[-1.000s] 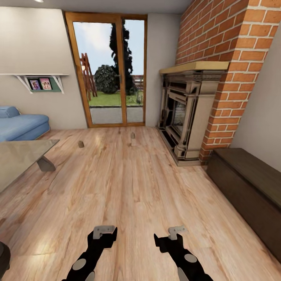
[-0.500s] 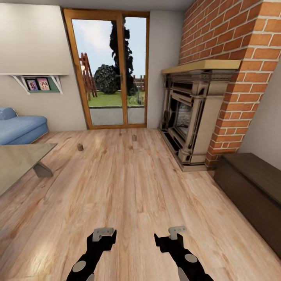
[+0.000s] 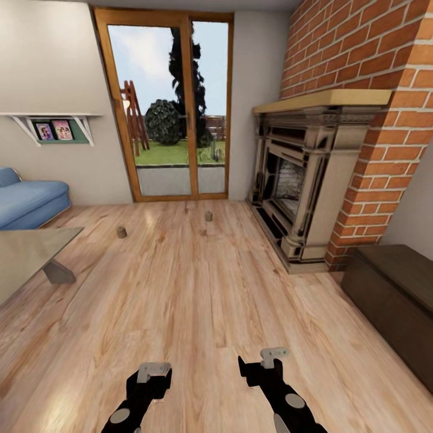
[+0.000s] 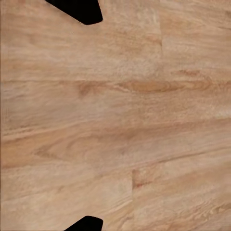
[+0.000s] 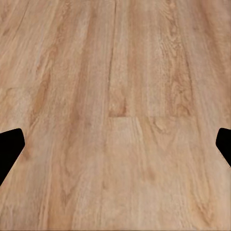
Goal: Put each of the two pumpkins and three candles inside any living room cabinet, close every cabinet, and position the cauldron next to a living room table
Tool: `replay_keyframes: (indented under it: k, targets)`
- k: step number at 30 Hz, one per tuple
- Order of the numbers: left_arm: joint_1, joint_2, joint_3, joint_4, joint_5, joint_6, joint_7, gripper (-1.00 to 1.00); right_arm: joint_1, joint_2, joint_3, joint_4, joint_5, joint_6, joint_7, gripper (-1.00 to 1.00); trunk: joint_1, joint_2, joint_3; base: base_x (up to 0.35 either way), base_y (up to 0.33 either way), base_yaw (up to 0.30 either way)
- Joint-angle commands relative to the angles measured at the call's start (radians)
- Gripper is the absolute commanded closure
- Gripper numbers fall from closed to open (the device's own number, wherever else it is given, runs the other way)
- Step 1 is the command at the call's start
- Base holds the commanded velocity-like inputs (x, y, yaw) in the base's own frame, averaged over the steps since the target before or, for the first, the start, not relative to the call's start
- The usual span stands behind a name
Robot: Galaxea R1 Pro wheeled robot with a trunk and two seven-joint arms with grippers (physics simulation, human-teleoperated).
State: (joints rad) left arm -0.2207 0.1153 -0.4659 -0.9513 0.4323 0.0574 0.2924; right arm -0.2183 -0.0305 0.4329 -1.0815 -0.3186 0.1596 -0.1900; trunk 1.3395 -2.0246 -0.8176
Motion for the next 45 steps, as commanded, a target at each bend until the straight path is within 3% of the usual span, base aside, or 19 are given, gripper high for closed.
replay_keyframes:
  k: [1,5,8,13,16,28,45]
  targets:
    - [-0.029,0.000,-0.005,0.026,0.005,0.003,0.010,-1.00,-0.005,0.000,0.003,0.004,-0.007,0.004,-0.014,-1.00,0.000,0.000,-0.001,0.328,0.083,0.000]
    - [-0.111,-0.006,-0.006,0.108,0.008,-0.008,0.009,-1.00,-0.023,0.012,-0.001,0.034,-0.013,0.001,-0.022,-1.00,0.000,0.000,-0.001,0.328,0.083,0.000]
    - [-0.203,-0.026,-0.006,0.248,0.008,-0.082,0.006,-1.00,-0.079,0.039,-0.009,0.157,-0.017,-0.043,-0.025,-1.00,0.000,0.000,-0.001,0.329,0.090,0.000]
    - [-0.329,-0.071,-0.010,0.479,0.008,-0.181,0.003,-1.00,-0.188,0.062,-0.027,0.379,-0.021,-0.144,-0.026,-1.00,0.000,0.000,-0.001,0.329,0.098,0.000]
    - [-0.356,-0.081,-0.014,0.529,0.006,-0.213,0.003,-1.00,-0.212,0.066,-0.030,0.422,-0.021,-0.164,-0.025,-1.00,0.000,0.000,-0.001,0.329,0.115,0.000]
    - [-0.375,-0.088,-0.019,0.567,0.004,-0.279,0.002,-1.00,-0.227,0.072,-0.029,0.452,-0.022,-0.182,-0.023,-1.00,0.000,0.000,0.000,0.313,0.143,-0.027]
    - [-0.374,-0.088,-0.020,0.566,0.003,-0.330,0.004,-1.00,-0.227,0.066,-0.032,0.453,-0.023,-0.183,-0.014,-1.00,0.000,0.000,0.006,0.148,0.103,-0.265]
